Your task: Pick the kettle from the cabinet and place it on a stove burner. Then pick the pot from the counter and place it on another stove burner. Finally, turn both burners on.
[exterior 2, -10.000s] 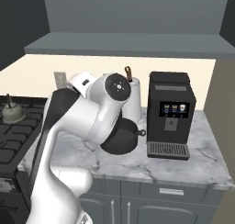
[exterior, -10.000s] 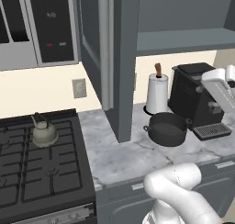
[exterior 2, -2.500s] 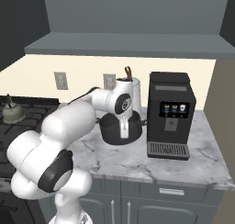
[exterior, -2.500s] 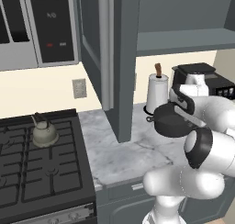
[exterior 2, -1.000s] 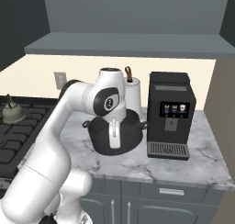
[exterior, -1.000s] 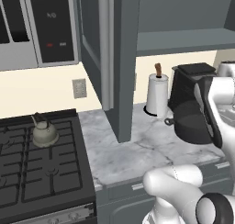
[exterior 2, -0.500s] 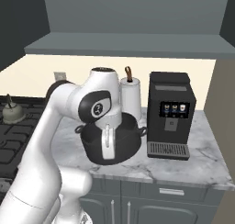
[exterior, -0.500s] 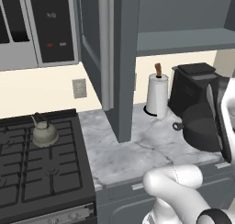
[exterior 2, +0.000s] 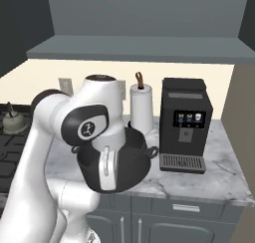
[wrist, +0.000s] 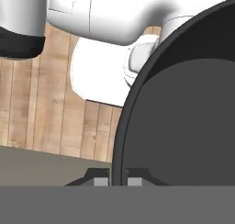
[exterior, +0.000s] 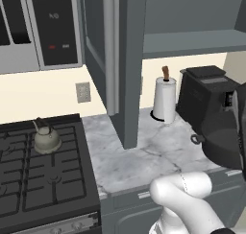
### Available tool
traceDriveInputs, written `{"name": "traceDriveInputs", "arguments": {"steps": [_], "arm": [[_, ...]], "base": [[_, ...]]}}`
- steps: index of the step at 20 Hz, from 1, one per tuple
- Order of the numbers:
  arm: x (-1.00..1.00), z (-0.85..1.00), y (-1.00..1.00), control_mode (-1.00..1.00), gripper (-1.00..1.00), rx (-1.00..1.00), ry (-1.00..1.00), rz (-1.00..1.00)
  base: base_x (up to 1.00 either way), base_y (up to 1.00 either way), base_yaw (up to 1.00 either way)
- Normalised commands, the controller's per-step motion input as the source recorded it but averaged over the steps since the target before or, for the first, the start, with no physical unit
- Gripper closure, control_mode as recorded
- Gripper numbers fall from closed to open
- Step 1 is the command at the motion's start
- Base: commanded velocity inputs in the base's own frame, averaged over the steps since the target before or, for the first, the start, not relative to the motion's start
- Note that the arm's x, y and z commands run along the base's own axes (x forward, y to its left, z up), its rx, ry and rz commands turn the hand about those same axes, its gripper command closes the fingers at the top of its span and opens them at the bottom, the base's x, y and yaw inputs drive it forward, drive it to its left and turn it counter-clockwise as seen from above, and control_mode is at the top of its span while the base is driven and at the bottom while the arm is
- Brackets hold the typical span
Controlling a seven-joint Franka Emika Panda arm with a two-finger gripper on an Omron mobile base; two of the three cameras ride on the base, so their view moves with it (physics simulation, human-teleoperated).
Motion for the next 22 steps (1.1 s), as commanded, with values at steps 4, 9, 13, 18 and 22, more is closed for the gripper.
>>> {"name": "traceDriveInputs", "arguments": {"steps": [4,9,13,18,22], "arm": [[-0.57,0.14,0.00,-1.00,1.00,0.00,0.00,0.00],[-0.13,0.00,0.00,-1.00,1.00,-0.01,0.00,0.00],[-0.04,0.00,0.00,-1.00,1.00,0.00,-0.02,0.00],[-0.22,0.00,0.00,1.00,1.00,0.00,-0.06,0.00],[0.00,0.00,0.00,1.00,1.00,0.00,0.00,0.00]], "base": [[0.00,0.00,0.00],[0.00,0.00,0.00],[0.00,0.00,0.00],[-0.25,0.00,0.00],[-0.62,0.00,0.00]]}}
